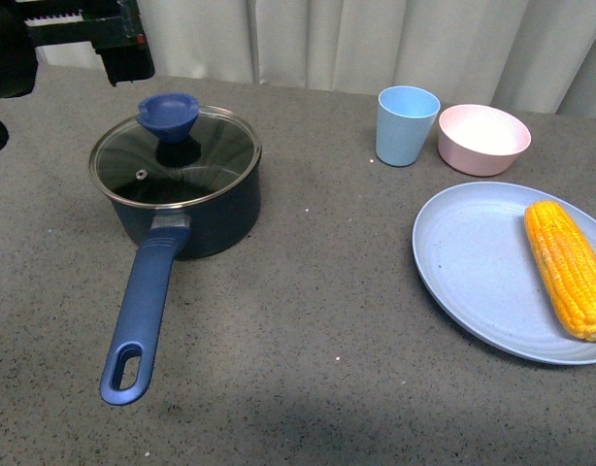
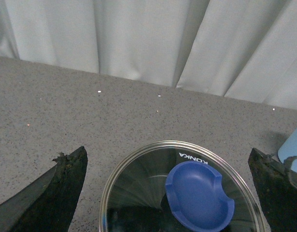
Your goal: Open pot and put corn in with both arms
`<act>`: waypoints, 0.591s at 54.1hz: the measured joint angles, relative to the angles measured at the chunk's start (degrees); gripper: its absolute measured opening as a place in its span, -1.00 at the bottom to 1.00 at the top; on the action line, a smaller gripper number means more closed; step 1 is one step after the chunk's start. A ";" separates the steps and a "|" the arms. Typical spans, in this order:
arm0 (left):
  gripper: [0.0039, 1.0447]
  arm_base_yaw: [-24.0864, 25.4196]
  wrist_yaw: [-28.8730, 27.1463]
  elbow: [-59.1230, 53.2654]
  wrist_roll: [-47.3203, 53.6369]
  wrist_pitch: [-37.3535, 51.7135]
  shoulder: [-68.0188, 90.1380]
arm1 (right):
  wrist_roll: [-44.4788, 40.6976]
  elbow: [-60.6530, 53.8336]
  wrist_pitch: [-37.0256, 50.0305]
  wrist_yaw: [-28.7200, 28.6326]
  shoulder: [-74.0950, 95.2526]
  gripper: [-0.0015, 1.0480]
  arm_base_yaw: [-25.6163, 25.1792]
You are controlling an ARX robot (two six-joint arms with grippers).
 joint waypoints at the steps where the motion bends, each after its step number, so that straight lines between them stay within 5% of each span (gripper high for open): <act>1: 0.88 -0.07 0.07 0.72 0.24 0.00 0.85 | 0.00 0.00 0.00 -0.02 0.00 0.82 0.00; 32: 0.88 -1.62 0.59 12.61 4.83 -1.27 15.96 | 0.00 0.00 0.02 0.00 0.00 0.82 0.00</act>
